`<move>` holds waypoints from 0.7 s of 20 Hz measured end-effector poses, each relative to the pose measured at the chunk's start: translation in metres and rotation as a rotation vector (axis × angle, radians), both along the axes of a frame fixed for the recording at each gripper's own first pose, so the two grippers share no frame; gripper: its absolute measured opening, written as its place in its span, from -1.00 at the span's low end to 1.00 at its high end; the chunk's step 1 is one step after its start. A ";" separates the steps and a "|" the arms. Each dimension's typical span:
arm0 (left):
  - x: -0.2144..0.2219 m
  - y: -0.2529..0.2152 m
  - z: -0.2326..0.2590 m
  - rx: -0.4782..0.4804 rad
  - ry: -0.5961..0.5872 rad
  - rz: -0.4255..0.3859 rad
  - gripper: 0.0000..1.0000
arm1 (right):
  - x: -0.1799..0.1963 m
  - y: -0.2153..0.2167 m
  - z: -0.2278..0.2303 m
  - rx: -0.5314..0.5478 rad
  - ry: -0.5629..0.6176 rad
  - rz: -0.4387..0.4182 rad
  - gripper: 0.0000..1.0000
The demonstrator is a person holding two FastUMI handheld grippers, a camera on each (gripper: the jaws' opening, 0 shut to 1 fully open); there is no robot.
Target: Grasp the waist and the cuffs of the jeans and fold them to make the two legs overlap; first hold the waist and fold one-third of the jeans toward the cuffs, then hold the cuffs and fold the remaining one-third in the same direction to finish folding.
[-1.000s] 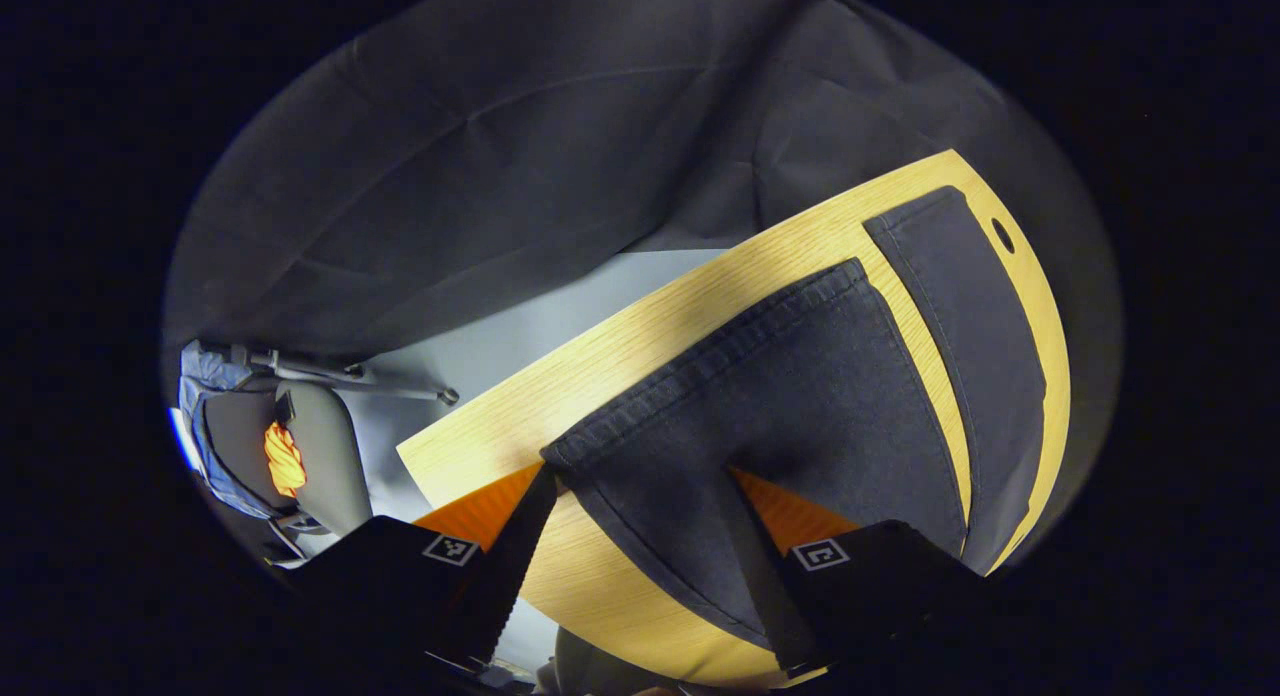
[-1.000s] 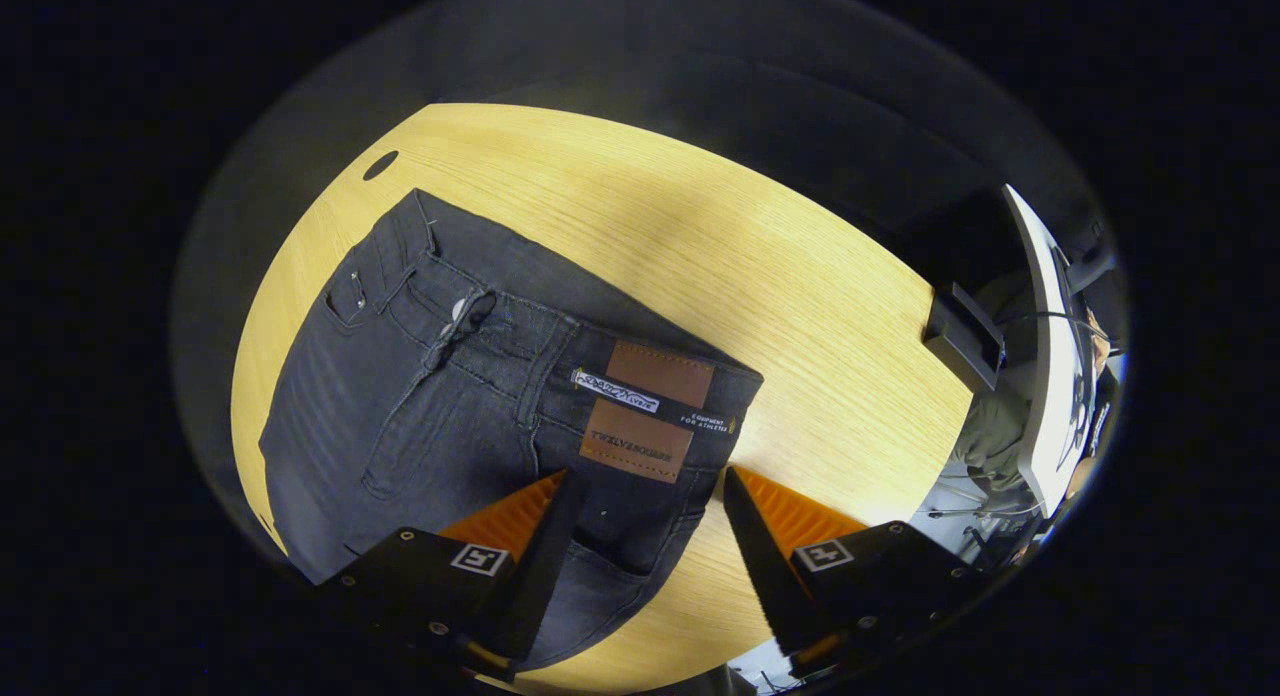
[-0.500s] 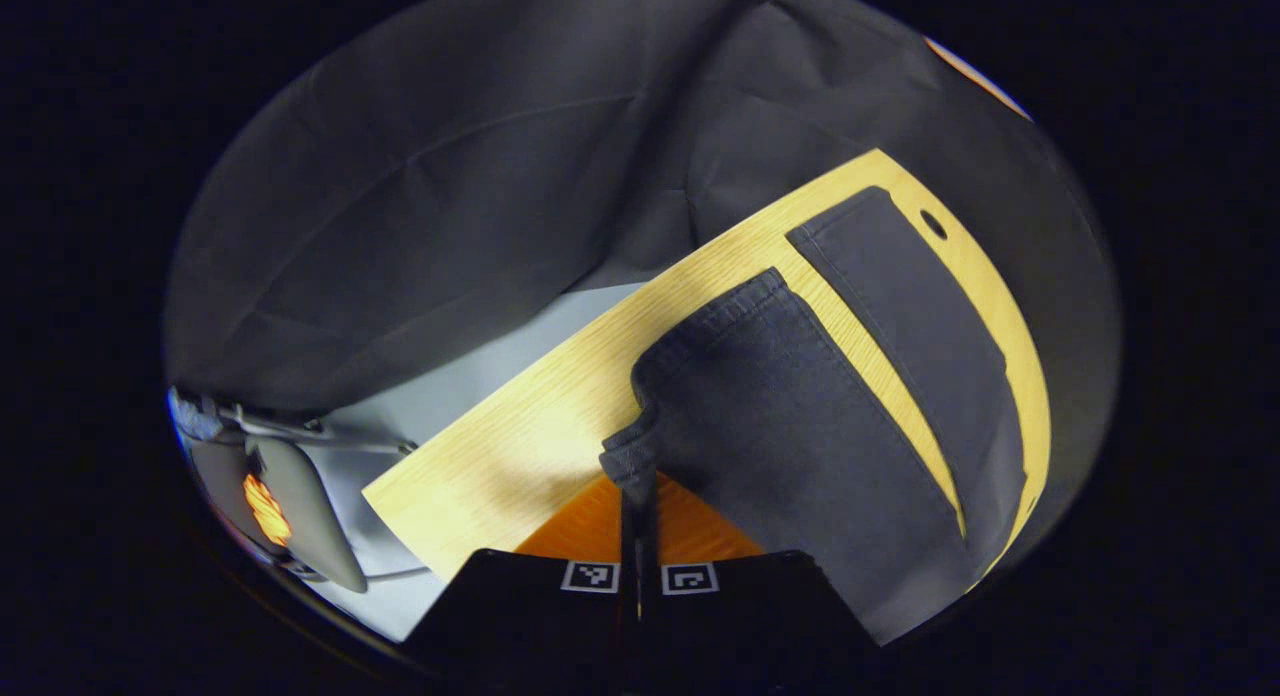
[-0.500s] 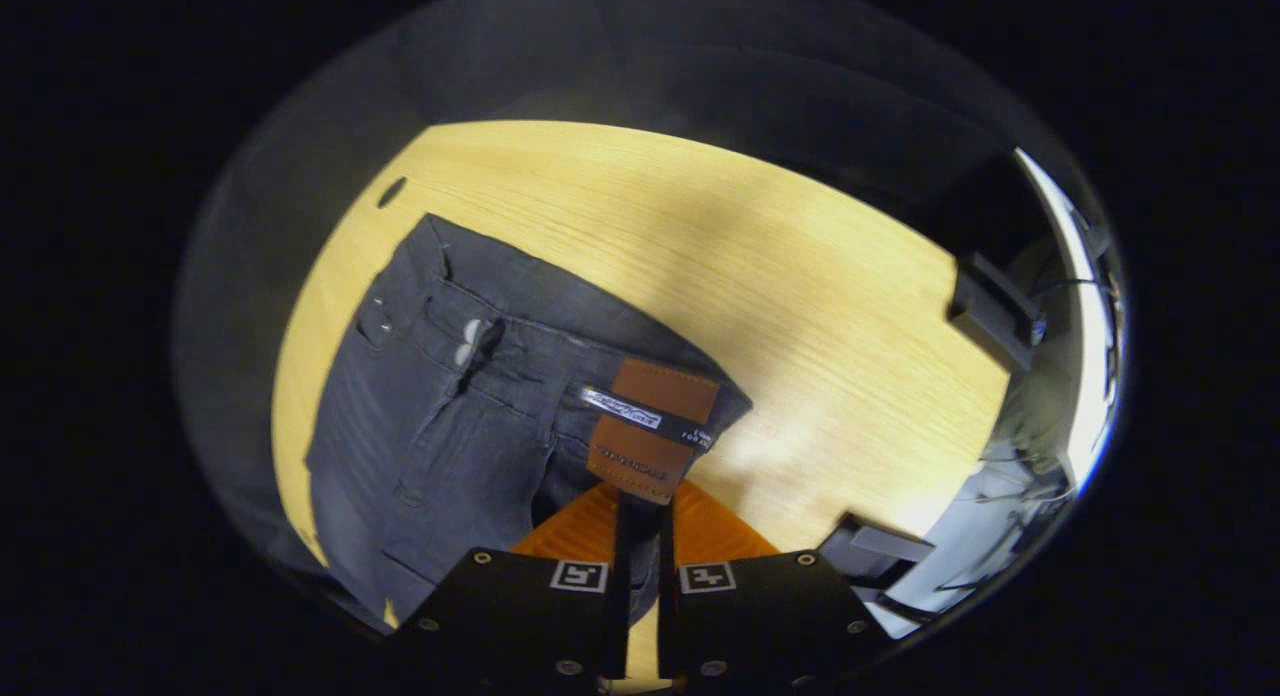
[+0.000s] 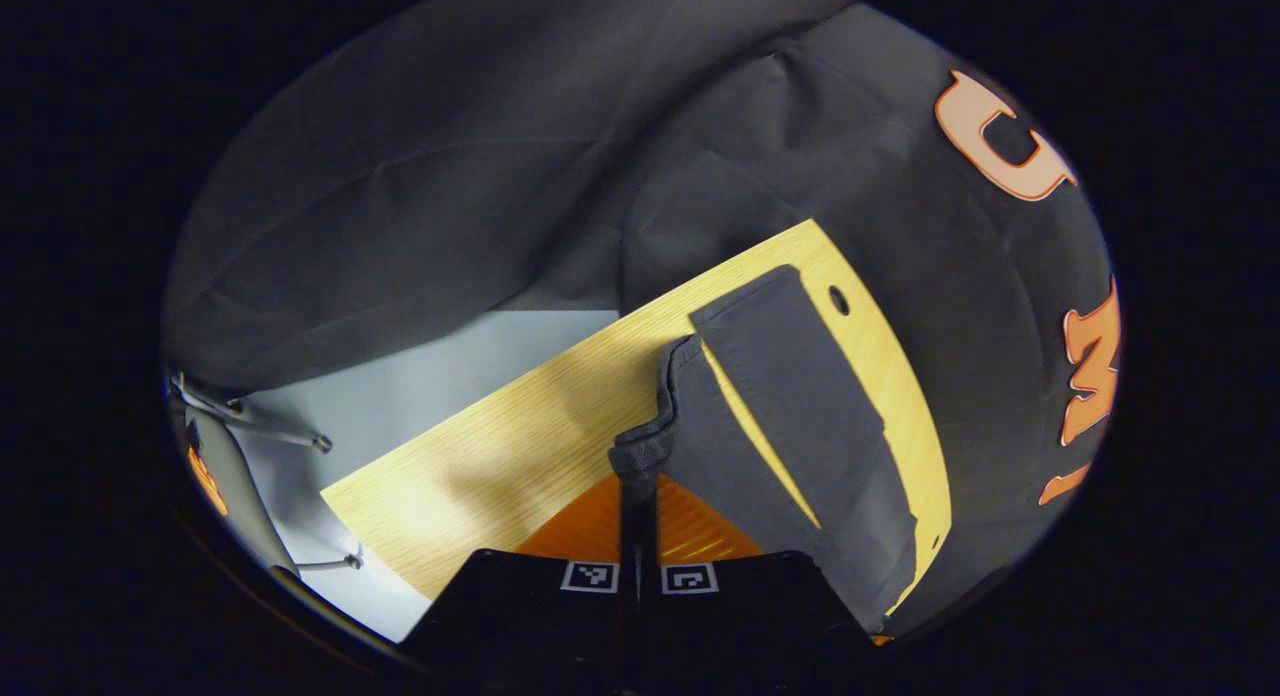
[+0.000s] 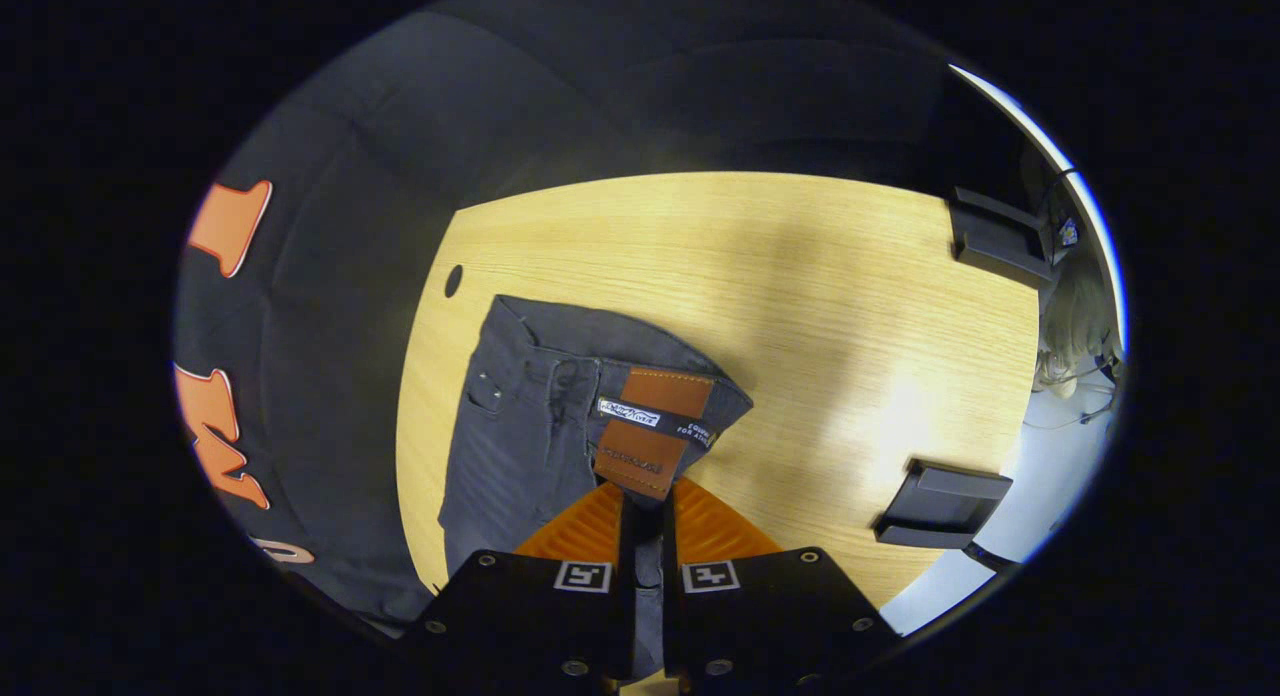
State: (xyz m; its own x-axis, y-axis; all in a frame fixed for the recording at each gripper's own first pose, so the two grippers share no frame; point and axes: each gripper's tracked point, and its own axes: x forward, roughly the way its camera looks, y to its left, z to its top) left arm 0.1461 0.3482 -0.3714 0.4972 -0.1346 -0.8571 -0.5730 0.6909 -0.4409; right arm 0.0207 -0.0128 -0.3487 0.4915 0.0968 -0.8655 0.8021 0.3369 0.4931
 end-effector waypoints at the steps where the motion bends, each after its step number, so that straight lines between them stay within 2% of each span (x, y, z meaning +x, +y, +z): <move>1: 0.006 -0.002 0.008 0.000 -0.014 -0.010 -0.98 | 0.006 0.001 0.009 0.003 -0.015 -0.003 -0.76; 3: 0.022 -0.005 0.017 -0.011 -0.040 -0.012 -0.98 | 0.018 0.002 0.023 0.002 -0.036 -0.007 -0.77; 9: 0.058 0.007 0.048 -0.060 -0.081 0.060 -0.99 | 0.042 0.004 0.055 0.006 -0.049 -0.056 -0.77; 11: 0.078 0.010 0.052 -0.062 -0.097 0.048 -0.98 | 0.051 0.006 0.064 0.029 -0.060 -0.093 -0.77; 14: 0.099 0.003 0.053 -0.050 -0.094 -0.011 -0.99 | 0.059 0.005 0.067 0.053 -0.057 -0.121 -0.77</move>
